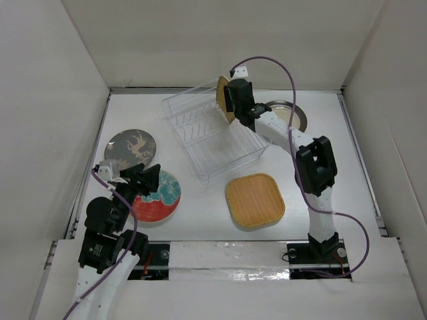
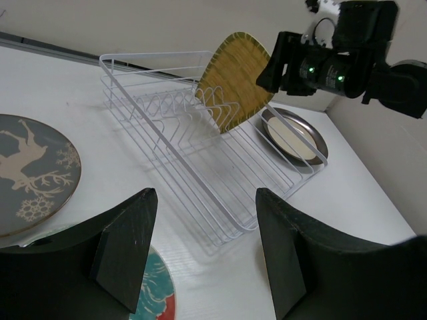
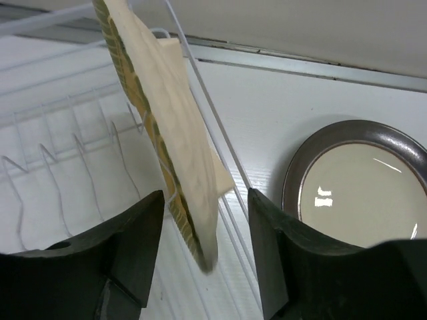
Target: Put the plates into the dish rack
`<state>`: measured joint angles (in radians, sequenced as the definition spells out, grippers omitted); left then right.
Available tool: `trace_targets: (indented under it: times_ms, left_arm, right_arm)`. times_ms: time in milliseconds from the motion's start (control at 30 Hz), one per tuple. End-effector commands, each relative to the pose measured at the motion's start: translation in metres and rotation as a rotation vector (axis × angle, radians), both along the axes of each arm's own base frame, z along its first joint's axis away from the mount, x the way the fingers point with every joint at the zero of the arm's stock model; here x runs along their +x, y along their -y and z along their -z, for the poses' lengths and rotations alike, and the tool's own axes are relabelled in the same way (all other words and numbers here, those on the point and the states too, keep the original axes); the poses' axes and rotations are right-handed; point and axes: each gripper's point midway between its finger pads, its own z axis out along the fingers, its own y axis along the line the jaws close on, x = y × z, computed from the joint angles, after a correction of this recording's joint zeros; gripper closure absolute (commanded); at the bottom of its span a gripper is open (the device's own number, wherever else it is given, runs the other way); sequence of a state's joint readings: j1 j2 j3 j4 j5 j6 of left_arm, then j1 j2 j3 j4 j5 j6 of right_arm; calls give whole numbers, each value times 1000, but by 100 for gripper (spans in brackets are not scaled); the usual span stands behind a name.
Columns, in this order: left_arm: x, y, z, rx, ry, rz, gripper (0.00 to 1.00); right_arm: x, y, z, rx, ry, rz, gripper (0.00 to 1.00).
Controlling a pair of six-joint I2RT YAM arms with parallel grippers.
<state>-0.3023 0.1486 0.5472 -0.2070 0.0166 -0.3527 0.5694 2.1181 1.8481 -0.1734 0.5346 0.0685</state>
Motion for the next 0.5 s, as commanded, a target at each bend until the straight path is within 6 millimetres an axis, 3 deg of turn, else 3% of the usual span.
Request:
trace_targets:
  times_ms: [0,100,167,200,233,267,300,333,367,400,433,467]
  left_arm:
    - [0,0,-13,-12,41,0,42]
    - [-1,0,-14,-13,44,0,42]
    - [-1,0,-15,-14,46,0,42]
    - [-1,0,-14,-12,46,0,42]
    - [-1,0,-15,-15,48,0,42]
    - [-1,0,-15,-15,49,0,42]
    - [-1,0,-15,-15,50,2,42]
    - [-2,0,-16,-15,51,2,43]
    - [-2,0,-16,-15,52,3,44]
    - [-2,0,-16,-16,53,3,45]
    - [-2,0,-17,-16,54,3,46]
    - [-2,1,-16,-16,55,8,47]
  right_arm:
    - [-10,10,-101,199,155,-2,39]
    - [-17,27,-107,263,159,-6,30]
    - [-33,42,-108,324,155,-15,29]
    - [-36,42,-114,394,173,-50,29]
    - [-46,62,-137,443,223,-44,29]
    - [-53,74,-106,453,188,-27,33]
    - [-56,84,-114,523,242,-14,60]
    - [-55,113,-109,545,258,46,86]
    - [-62,131,-110,572,277,85,100]
    - [-67,148,-80,595,240,143,100]
    - [-69,163,-69,603,232,183,100]
    - [-69,191,-59,600,243,257,100]
